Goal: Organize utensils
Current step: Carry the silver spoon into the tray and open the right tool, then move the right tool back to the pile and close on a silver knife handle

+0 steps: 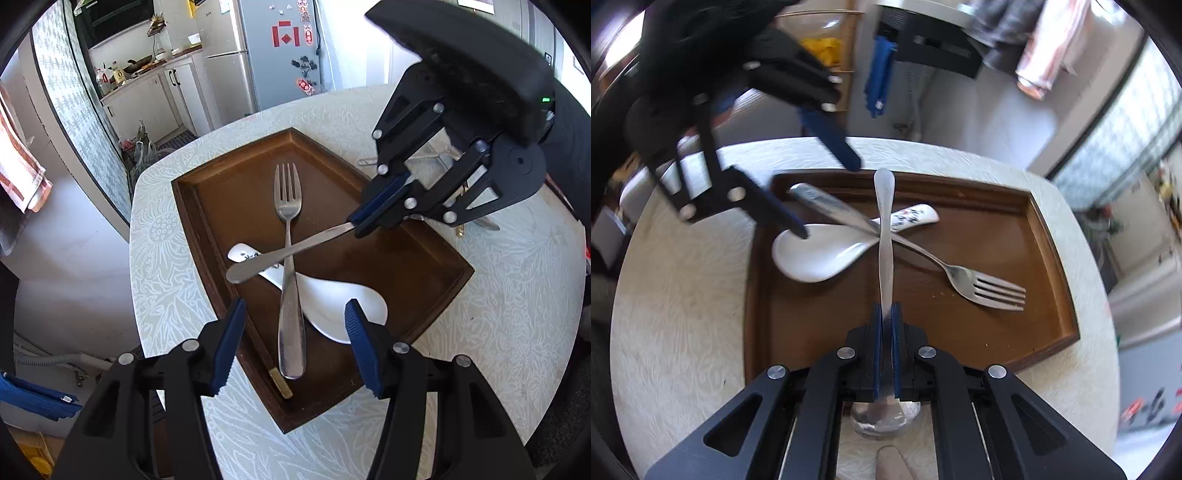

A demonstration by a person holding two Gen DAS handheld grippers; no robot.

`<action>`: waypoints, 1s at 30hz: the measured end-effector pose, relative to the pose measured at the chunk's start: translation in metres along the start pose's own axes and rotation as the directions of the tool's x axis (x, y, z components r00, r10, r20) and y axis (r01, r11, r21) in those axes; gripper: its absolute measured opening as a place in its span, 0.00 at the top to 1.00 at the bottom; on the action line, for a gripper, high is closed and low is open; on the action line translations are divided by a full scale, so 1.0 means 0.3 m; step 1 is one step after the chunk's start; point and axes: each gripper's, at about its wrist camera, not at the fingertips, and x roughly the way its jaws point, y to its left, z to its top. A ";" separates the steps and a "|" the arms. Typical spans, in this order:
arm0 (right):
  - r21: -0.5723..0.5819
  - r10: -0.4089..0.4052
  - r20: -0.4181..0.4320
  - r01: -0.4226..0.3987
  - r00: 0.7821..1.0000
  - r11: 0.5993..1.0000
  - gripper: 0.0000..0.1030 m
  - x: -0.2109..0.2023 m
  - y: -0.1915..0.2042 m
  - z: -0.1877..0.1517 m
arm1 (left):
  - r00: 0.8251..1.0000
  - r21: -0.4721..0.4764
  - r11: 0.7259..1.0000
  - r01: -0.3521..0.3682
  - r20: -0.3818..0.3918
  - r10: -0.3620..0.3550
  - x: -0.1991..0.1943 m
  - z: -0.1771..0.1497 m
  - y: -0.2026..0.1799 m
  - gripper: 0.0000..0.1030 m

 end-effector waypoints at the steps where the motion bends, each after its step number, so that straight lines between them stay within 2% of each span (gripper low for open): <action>1: 0.041 0.011 -0.003 -0.011 1.000 0.999 0.95 0.008 -0.015 0.002 | 1.000 -0.004 1.000 0.002 0.007 -0.002 -0.002 0.003 0.002 0.42; 3: 0.151 0.060 0.017 -0.062 0.998 0.987 0.95 0.021 -0.060 0.009 | 1.000 -0.003 1.000 0.006 0.013 -0.006 0.000 0.013 -0.005 0.42; 6: 0.277 0.044 0.006 -0.044 0.999 0.960 0.95 0.047 -0.114 0.020 | 1.000 0.000 1.000 0.013 0.014 -0.013 0.008 0.024 -0.016 0.42; 10: 0.389 0.006 -0.009 -0.002 1.000 0.921 0.95 0.069 -0.160 0.030 | 1.000 0.005 1.000 0.022 0.015 -0.022 0.015 0.029 -0.029 0.42; 13: 0.498 0.017 0.002 -0.016 1.000 0.867 0.95 0.071 -0.187 0.037 | 0.999 0.015 0.999 0.032 0.018 -0.032 0.019 0.036 -0.042 0.42; 15: 0.524 0.005 -0.012 0.002 1.000 0.852 0.95 0.073 -0.177 0.040 | 0.999 0.021 0.999 0.032 0.019 -0.033 0.025 0.043 -0.050 0.42; 17: 0.581 0.025 -0.010 -0.015 1.000 0.814 0.95 0.072 -0.179 0.032 | 0.999 0.020 0.999 0.032 0.023 -0.033 0.029 0.050 -0.055 0.41; 20: 0.626 0.031 -0.006 -0.020 1.000 0.780 0.95 0.070 -0.175 0.023 | 0.999 0.017 0.999 0.029 0.025 -0.030 0.040 0.060 -0.056 0.40; 25: 0.740 0.043 0.023 -0.046 0.999 0.671 0.94 0.066 -0.192 -0.010 | 0.999 0.007 0.999 0.032 0.030 -0.032 0.060 0.072 -0.051 0.39; 27: 0.776 0.040 0.001 -0.026 0.999 0.631 0.87 0.079 -0.190 -0.011 | 0.999 0.006 0.999 0.035 0.032 -0.035 0.062 0.076 -0.055 0.39; 29: 0.761 -0.013 -0.025 0.028 1.000 0.648 0.63 0.065 -0.176 0.001 | 0.999 0.007 0.999 0.036 0.032 -0.036 0.063 0.078 -0.060 0.39; 30: 0.754 -0.035 -0.025 0.042 0.999 0.656 0.60 0.058 -0.176 0.007 | 0.999 0.008 0.999 0.034 0.032 -0.034 0.061 0.078 -0.063 0.39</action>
